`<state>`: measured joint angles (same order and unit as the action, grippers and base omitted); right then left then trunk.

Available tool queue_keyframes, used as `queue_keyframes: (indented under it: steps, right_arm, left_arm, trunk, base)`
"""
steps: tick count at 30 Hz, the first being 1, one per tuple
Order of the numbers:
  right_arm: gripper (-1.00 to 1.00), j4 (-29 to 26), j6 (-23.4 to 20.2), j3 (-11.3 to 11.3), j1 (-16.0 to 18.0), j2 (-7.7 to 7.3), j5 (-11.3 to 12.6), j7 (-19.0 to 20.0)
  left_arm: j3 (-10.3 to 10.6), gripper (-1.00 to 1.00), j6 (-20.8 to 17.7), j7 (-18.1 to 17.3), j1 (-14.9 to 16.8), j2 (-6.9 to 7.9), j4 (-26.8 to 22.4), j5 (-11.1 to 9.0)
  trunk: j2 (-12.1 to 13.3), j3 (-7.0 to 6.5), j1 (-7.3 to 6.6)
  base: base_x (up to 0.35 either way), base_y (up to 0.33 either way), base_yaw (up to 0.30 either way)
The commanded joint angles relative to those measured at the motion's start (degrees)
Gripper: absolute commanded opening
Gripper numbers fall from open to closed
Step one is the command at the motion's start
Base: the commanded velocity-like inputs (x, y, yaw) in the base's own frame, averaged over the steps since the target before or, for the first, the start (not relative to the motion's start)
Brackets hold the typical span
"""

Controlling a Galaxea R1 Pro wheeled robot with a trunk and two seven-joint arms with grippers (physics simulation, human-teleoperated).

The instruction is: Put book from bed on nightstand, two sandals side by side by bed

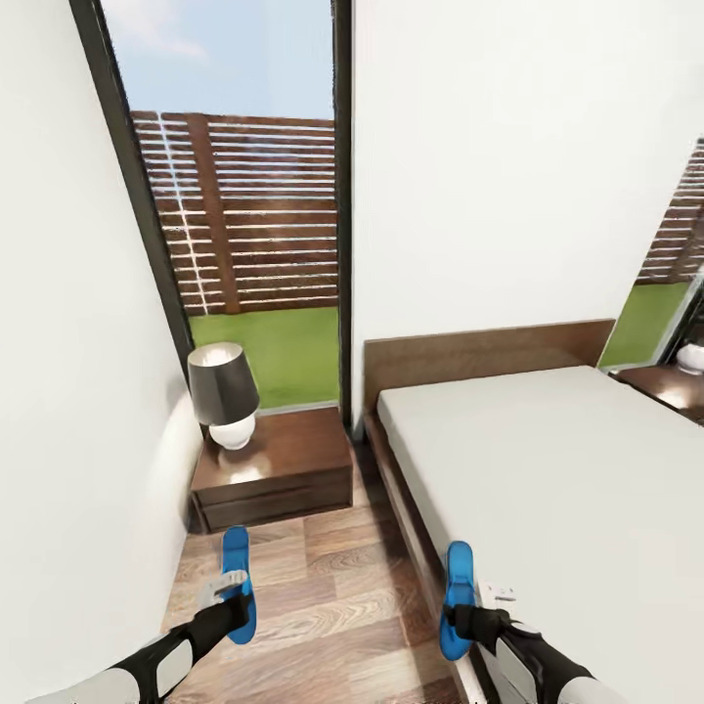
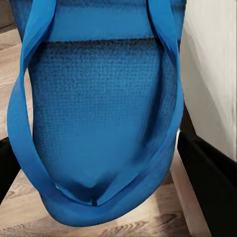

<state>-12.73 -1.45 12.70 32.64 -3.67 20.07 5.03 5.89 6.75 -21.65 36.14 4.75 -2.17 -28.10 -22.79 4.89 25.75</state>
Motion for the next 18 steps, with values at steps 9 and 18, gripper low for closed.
queue_keyframes:
  steps: [9,18]
  right_arm:
    - [-1.00,-23.8,-9.1,0.2,0.1,-0.43,0.6,-0.3]
    - [-1.00,-25.9,-12.0,-0.4,0.1,-1.08,0.9,-0.3]
  left_arm:
    - [0.4,-1.00,-13.6,-0.2,0.2,0.50,-27.5,-0.3]
    - [0.5,-1.00,-14.7,-0.1,0.1,2.91,-29.2,-0.4]
  trunk:
    - [-0.1,0.13,0.03]
    - [-0.1,0.13,0.03]
  base:
    - [0.000,0.000,-0.300]
    - [0.000,0.000,-0.300]
